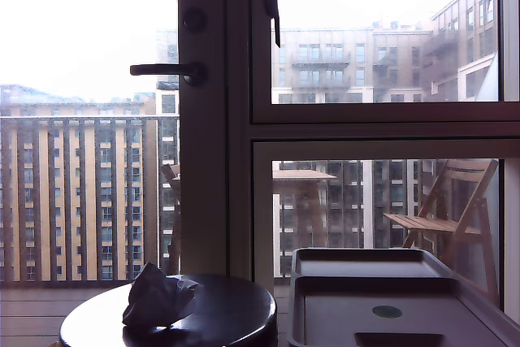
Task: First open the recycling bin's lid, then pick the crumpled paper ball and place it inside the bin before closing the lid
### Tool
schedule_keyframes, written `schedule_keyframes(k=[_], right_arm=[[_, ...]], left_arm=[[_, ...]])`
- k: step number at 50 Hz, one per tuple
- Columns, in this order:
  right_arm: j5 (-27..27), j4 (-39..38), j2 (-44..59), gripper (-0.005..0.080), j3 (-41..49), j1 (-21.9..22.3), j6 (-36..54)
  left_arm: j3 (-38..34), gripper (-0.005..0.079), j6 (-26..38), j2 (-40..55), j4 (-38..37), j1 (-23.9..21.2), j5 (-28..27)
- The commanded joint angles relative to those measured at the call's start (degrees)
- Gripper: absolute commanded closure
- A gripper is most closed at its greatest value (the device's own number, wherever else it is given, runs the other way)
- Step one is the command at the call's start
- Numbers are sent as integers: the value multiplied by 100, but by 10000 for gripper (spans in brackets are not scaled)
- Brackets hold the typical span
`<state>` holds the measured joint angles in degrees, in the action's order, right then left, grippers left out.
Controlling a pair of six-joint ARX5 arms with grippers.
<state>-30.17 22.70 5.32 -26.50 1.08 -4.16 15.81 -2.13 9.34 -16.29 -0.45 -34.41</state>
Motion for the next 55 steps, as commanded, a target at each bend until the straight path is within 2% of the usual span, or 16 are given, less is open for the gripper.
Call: schedule_keyframes(k=[1, 7, 12, 17, 23, 25, 27, 33, 38, 55], right_arm=[[-151, 192, 376, 765, -24, 7, 118], [-299, 540, 1001, 765, -111, 4, 214], [-398, 737, 1545, 765, -177, -46, 595], [-398, 817, 2050, 765, -232, -181, 1073], [-365, 940, 2688, 759, -319, -413, 1998], [-313, 992, 2914, 733, -365, -514, 2374], [-181, 1001, 3119, 687, -404, -610, 2662], [302, 988, 3635, 448, -516, -984, 3628], [682, 765, 4002, 366, -557, -1248, 4081], [1687, 378, 5574, 362, -658, -1943, 4577]], left_arm=[[260, 761, 378, 299, -68, -63, -125], [684, 753, 1163, 1019, -621, -162, -103], [1060, 749, 1926, 1663, -1141, -240, 160], [1397, 694, 2374, 2308, -1473, -339, 503], [1672, 665, 2376, 3045, -1556, -448, 621], [1738, 665, 2376, 3257, -1534, -472, 625], [1803, 665, 2376, 3460, -1508, -494, 623], [1961, 665, 2376, 3960, -1469, -570, 621], [2033, 665, 2376, 4216, -1464, -629, 621], [2033, 665, 2356, 4468, -1169, -798, 621]])
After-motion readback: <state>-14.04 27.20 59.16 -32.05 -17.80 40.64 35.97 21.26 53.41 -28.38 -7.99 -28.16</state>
